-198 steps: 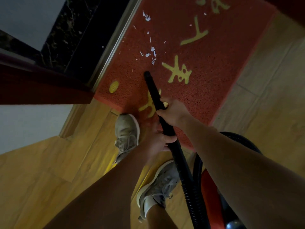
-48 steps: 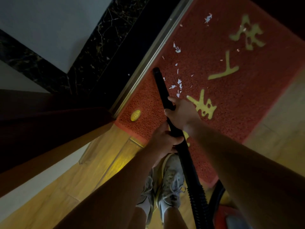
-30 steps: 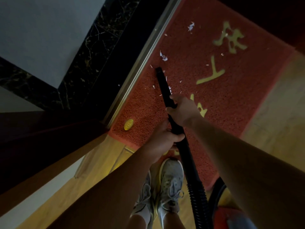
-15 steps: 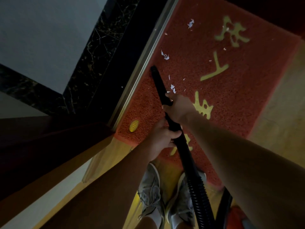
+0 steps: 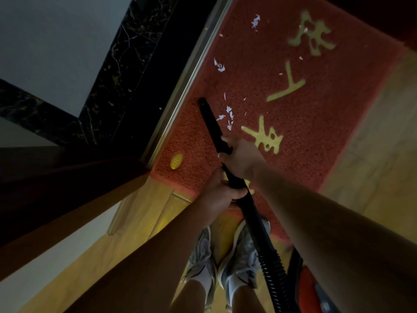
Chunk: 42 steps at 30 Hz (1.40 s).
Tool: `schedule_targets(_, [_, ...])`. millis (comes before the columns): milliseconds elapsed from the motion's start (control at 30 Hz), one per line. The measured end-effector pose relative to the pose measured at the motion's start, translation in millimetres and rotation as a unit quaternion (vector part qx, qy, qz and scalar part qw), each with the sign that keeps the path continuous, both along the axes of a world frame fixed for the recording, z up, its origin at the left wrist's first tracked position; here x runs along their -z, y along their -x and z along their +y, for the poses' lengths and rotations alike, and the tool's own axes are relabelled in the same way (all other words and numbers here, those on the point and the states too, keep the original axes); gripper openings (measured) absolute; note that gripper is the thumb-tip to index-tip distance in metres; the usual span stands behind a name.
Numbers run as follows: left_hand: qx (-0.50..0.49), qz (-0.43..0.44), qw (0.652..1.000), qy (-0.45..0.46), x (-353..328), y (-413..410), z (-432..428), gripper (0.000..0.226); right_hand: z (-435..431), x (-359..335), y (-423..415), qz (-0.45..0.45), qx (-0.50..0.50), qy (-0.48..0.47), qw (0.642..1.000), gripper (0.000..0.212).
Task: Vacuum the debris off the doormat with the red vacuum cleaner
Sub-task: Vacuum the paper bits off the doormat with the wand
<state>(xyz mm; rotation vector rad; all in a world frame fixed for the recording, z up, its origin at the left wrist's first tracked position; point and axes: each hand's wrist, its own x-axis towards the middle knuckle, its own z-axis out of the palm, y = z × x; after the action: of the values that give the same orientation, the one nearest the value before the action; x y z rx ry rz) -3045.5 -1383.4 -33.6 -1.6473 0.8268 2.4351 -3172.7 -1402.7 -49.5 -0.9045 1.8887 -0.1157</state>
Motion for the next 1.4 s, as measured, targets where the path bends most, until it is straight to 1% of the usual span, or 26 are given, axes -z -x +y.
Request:
schedule_targets(100, [-0.005,-0.003,1.0,-0.003,-3.6,-6.9,11.1,0.058,12.0,-0.4,-7.8,-0.014,0.005,-0.003,1.0,0.06])
schedule_targets(300, [-0.008,-0.016,1.0,0.001,-1.6,-16.8,25.4,0.056,23.6,0.1,-18.1,-0.02,0.002,0.003,1.0,0.059])
schedule_targets(500, [-0.004,-0.002,1.0,0.005,-0.5,-17.8,30.8,0.059,30.1,-1.7,-17.4,-0.011,0.004,0.019,1.0,0.058])
schedule_targets(733, [0.017,0.018,0.999,-0.024,-2.0,-2.9,47.9,0.063,52.6,-7.4,0.0,0.006,0.034,0.012,0.999,0.058])
schedule_targets(900, [0.034,0.018,0.999,-0.03,-6.3,5.5,63.5,0.055,73.4,-10.8,8.2,0.018,0.048,0.015,0.999,0.052])
schedule_targets(1000, [0.049,0.009,0.998,-0.024,-7.5,6.6,71.9,0.049,84.9,-8.7,8.9,0.011,0.059,0.009,0.998,0.054])
schedule_targets(1067, [0.053,0.001,0.998,-0.029,-7.6,7.1,77.3,0.053,92.3,-8.4,9.2,0.005,0.066,0.009,0.998,0.053])
schedule_targets(1167, [0.066,0.002,0.997,-0.031,-7.5,8.4,86.0,0.061,103.9,-9.3,10.8,0.014,0.071,0.01,0.997,0.056])
schedule_targets(1300, [0.077,0.007,0.996,-0.036,-8.8,12.2,94.8,0.056,116.3,-8.0,13.9,0.021,0.081,0.009,0.996,0.054])
schedule_targets(1400, [0.083,0.009,0.996,-0.028,-7.7,15.9,95.6,0.058,118.2,-6.3,17.3,0.023,0.09,0.011,0.996,0.057])
